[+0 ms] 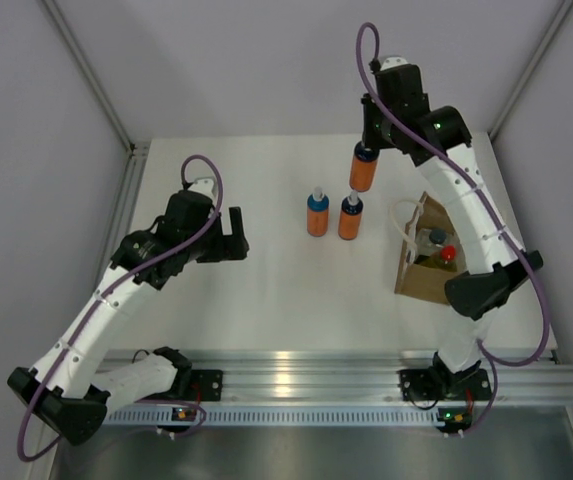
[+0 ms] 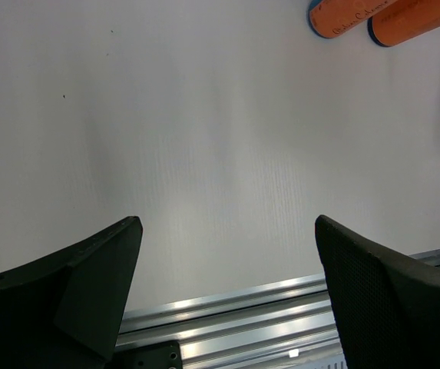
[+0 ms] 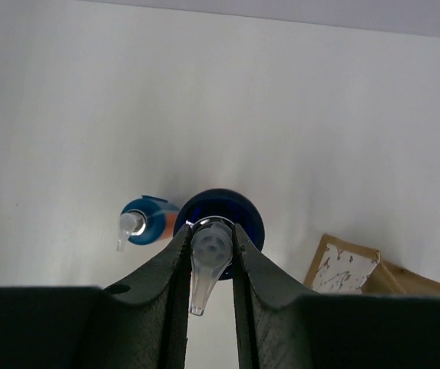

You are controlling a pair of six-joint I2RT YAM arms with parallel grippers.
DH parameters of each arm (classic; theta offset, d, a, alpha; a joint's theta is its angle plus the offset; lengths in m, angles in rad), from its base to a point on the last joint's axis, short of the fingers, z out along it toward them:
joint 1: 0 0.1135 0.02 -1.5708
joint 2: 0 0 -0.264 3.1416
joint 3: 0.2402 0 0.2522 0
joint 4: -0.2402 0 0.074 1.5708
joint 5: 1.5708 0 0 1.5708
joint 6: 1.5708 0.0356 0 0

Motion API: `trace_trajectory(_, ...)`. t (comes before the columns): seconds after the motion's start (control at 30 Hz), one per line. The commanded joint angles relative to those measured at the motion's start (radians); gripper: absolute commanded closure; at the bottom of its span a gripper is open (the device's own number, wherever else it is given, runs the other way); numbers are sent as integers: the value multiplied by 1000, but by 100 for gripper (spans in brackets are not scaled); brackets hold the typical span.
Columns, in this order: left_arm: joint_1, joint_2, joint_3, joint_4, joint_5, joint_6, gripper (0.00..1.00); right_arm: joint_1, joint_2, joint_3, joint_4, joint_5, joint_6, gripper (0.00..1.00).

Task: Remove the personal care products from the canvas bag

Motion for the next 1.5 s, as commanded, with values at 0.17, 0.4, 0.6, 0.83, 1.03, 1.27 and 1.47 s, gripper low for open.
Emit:
trace_trajectory(0.17,-3,-18,-11,36,-12,-12,2,104,-11,95,161,5,17,100)
trace_trajectory(0.4,-3,-18,-13,36,-12,-13,1,149,15,98,182,-9,21,100)
trace_trajectory(0.6,-1,-24,-20,36,-15,-15,1,199,35,136,186,-13,30,100)
trace_trajectory(0.83,-1,-21,-22,36,-14,-18,2,255,38,128,184,-6,33,100)
trace_trajectory(1.03,-3,-21,-25,36,-16,-17,1,286,41,110,198,-4,47,100)
trace_trajectory(1.27,-3,-18,-20,38,-15,-13,2,323,-20,-31,248,-9,67,100)
trace_trajectory(1.47,-3,-12,-22,36,-14,-15,1,344,-107,-203,291,8,86,100)
